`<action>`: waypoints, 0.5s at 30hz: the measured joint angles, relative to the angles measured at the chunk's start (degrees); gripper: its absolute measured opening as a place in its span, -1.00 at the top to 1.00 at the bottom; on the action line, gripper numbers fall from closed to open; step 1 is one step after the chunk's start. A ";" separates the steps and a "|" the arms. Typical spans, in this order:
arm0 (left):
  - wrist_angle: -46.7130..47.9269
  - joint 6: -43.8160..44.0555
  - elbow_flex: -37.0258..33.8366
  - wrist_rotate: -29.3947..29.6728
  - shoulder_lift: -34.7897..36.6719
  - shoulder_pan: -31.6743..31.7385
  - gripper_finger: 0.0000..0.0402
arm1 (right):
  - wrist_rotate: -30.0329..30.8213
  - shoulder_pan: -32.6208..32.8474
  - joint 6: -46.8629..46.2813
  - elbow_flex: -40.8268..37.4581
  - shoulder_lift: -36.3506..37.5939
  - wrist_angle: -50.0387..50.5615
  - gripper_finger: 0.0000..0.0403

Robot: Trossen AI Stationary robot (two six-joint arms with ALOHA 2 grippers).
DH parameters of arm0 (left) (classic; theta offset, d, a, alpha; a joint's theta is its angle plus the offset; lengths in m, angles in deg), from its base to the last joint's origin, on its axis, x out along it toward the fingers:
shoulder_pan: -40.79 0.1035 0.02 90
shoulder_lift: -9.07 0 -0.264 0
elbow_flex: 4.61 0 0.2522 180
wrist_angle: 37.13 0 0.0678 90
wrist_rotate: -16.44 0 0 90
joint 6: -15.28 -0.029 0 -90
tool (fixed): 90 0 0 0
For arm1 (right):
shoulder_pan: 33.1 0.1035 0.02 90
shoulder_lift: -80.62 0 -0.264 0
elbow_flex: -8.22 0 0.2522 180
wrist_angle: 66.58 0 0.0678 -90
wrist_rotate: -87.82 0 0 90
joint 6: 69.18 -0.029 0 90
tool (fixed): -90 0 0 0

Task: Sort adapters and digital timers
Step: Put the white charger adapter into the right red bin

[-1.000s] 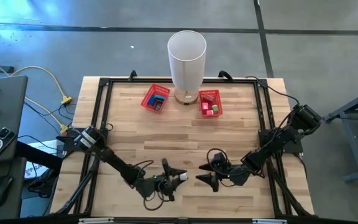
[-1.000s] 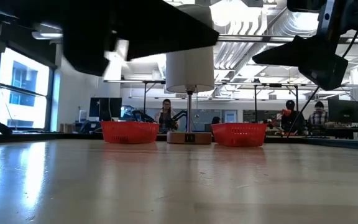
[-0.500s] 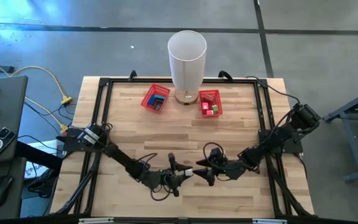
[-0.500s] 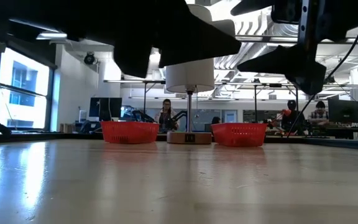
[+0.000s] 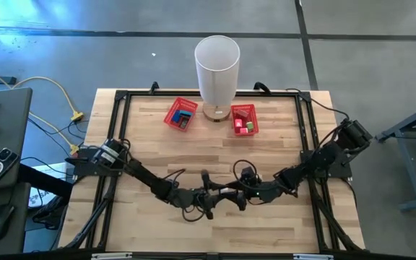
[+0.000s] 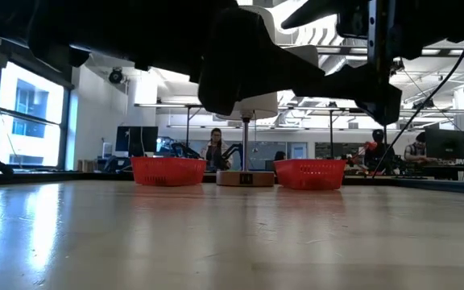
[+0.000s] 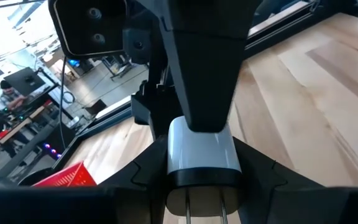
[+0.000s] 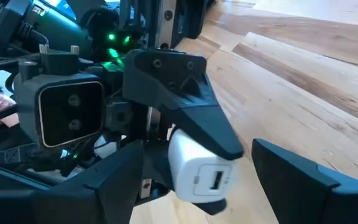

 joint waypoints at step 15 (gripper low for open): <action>-0.17 -2.38 0.00 0.00 0.00 0.85 0.36 | -3.76 -2.24 4.89 0.00 0.00 -1.71 -0.11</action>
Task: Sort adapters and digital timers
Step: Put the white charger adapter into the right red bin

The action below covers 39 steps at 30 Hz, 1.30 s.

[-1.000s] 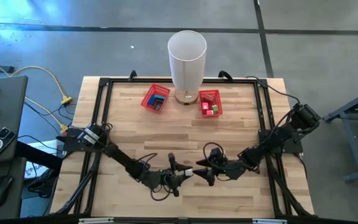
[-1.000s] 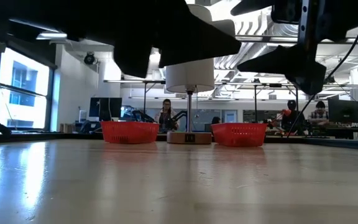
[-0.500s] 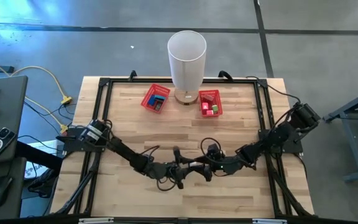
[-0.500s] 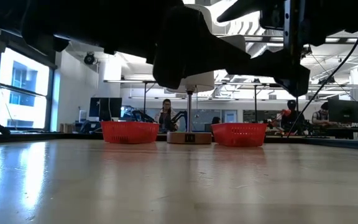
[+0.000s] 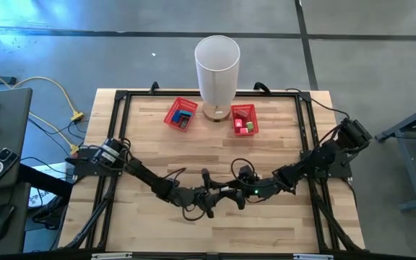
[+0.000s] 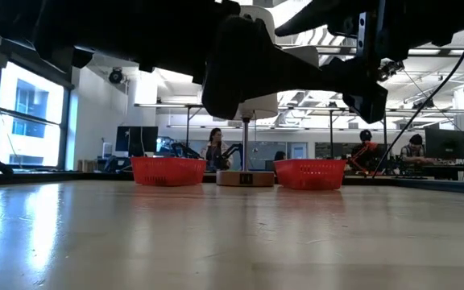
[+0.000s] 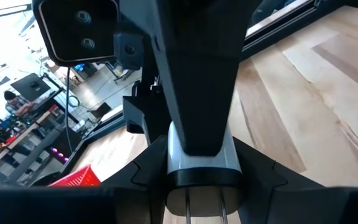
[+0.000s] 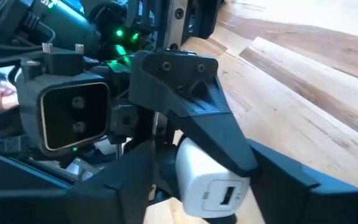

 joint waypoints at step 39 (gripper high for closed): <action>-1.37 -3.15 -0.11 0.61 -0.07 -4.08 0.23 | 0.50 0.28 4.66 -0.02 0.02 4.02 0.41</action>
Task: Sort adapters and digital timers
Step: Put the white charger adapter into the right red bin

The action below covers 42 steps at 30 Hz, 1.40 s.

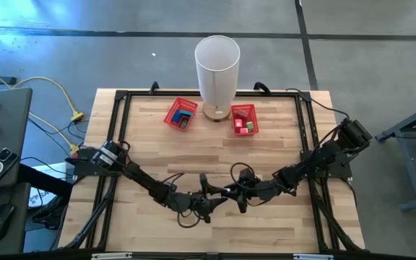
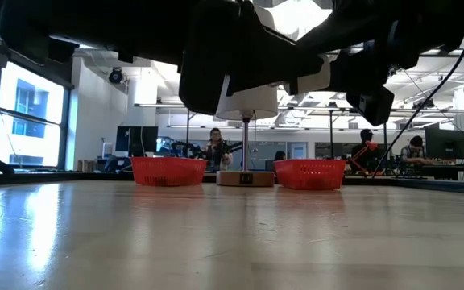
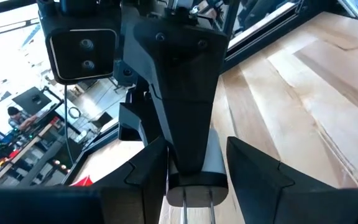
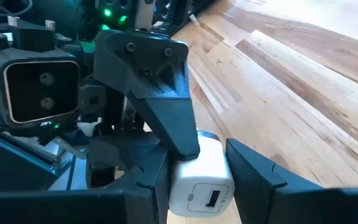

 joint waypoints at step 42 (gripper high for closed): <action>-20.33 9.99 0.00 31.08 0.73 -10.05 0.23 | 22.82 11.55 23.20 0.02 3.61 -6.41 0.41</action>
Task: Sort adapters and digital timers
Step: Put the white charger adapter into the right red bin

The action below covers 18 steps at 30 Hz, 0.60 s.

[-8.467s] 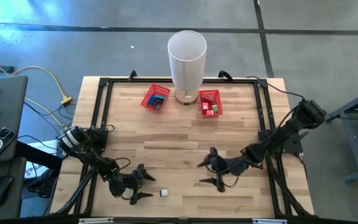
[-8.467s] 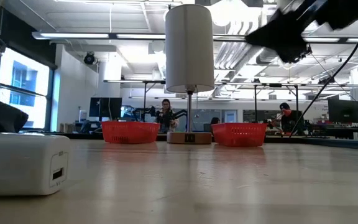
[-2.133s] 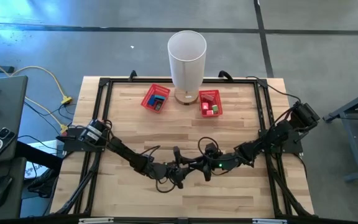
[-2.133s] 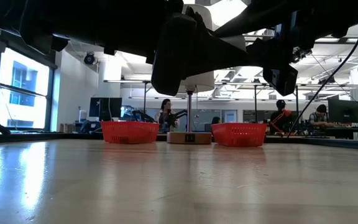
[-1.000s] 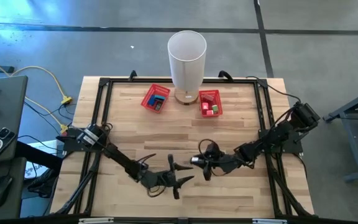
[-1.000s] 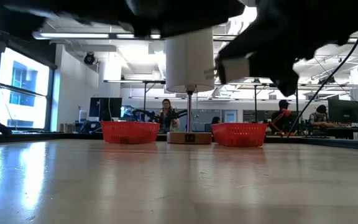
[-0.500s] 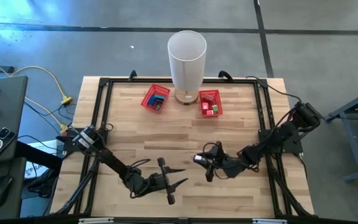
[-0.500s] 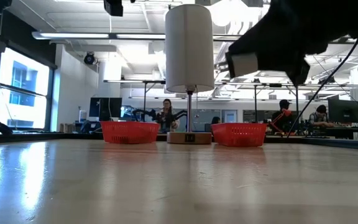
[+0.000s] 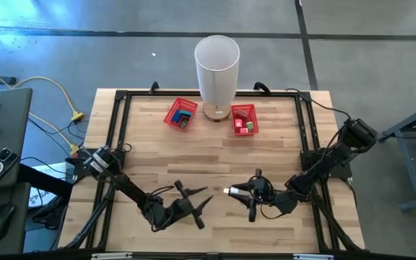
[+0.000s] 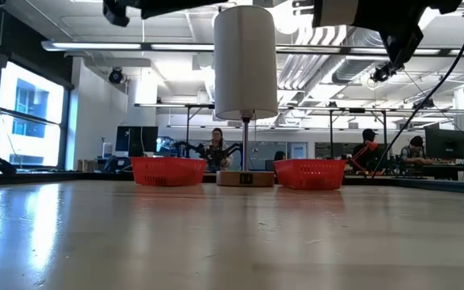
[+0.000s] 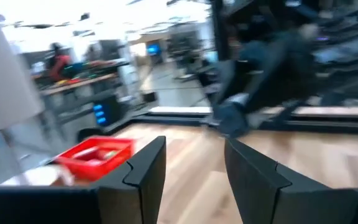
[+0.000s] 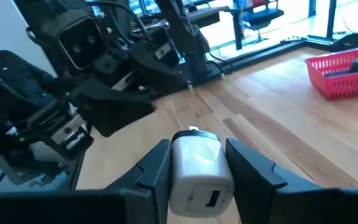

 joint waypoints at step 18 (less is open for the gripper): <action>44.55 35.17 0.00 -49.89 14.45 9.16 0.23 | -0.22 1.67 4.89 0.00 0.00 -4.86 0.41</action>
